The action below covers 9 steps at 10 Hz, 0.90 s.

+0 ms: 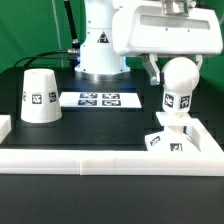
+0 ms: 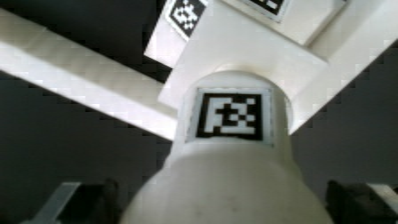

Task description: Assemble lamp

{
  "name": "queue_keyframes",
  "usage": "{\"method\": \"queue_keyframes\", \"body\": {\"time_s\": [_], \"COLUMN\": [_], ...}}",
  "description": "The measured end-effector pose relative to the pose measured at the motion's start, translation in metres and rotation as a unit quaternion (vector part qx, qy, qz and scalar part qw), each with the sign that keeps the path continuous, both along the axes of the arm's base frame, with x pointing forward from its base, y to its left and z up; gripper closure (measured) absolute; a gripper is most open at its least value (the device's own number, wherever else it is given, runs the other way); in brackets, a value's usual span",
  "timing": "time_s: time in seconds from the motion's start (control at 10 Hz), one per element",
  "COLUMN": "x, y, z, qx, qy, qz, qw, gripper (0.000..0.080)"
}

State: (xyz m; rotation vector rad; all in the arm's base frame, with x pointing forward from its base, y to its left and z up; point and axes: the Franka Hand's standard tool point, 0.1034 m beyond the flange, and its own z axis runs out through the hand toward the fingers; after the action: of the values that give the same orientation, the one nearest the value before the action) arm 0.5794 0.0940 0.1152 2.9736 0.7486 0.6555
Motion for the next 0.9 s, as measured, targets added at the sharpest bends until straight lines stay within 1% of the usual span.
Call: {"method": "queue_keyframes", "body": {"time_s": [0.2,0.3,0.4,0.5,0.6,0.8,0.9], "x": [-0.006,-0.008,-0.010,-0.010,-0.011,-0.016,-0.018], "y": [-0.002,-0.002,-0.003,-0.003,-0.004,-0.003,0.000], "z": [-0.002,-0.003,-0.004,-0.004,-0.005,-0.006,-0.005], "qx": [0.000,-0.001,-0.001,-0.001,-0.001,0.003,0.007], "qy": [-0.013,-0.013,-0.011,-0.010,-0.008,0.013,0.029], "qz": [-0.001,-0.001,-0.002,-0.002,-0.003,-0.014,-0.024], "qw": [1.000,1.000,1.000,1.000,1.000,1.000,0.999], "gripper": [0.0223,0.0161,0.0161,0.0119,0.0103,0.0100,0.0100]}}
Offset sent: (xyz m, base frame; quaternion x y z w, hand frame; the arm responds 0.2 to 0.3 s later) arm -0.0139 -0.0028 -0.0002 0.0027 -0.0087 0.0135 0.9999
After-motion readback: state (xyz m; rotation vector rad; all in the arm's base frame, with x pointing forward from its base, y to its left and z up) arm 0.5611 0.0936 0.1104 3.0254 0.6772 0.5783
